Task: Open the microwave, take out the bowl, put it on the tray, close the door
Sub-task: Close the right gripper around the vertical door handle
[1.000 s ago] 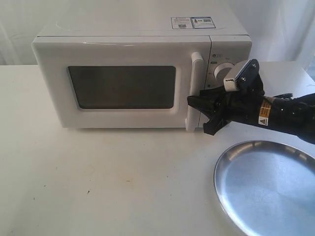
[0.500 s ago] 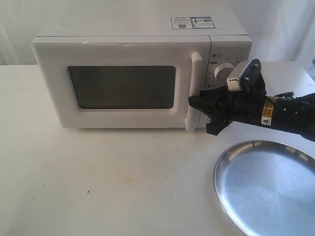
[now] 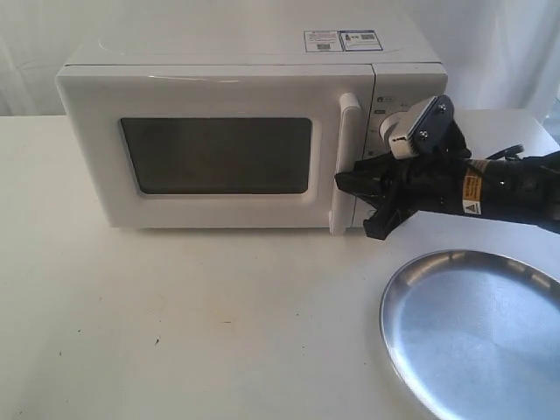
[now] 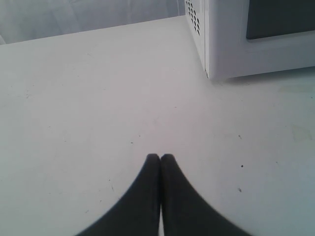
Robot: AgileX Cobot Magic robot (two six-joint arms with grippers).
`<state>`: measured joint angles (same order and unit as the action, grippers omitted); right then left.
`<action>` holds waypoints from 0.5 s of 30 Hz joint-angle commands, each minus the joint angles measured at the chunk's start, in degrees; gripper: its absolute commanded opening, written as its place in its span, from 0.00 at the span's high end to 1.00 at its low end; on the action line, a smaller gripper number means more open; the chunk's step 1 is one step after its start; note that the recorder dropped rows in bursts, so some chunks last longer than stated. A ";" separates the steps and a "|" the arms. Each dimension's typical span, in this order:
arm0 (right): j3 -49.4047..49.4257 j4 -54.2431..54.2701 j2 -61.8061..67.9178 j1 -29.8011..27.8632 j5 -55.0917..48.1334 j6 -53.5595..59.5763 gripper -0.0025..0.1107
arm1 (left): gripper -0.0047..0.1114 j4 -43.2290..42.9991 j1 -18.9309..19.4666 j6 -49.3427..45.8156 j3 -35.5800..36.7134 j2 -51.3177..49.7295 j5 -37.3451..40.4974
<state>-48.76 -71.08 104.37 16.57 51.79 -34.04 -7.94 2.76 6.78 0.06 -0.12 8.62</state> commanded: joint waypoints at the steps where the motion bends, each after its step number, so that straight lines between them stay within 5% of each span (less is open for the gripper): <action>1: 0.19 -19.39 -2.30 5.18 18.18 2.10 0.98 | 0.96 0.20 -0.05 0.37 -0.06 0.12 -0.07; 15: 0.30 -21.50 -6.45 6.18 18.18 0.69 0.98 | 0.96 0.20 -0.05 0.37 -0.06 0.12 -0.07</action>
<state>-49.60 -77.06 100.46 18.44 43.27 -35.20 -7.94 2.76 6.78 0.06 -0.12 8.62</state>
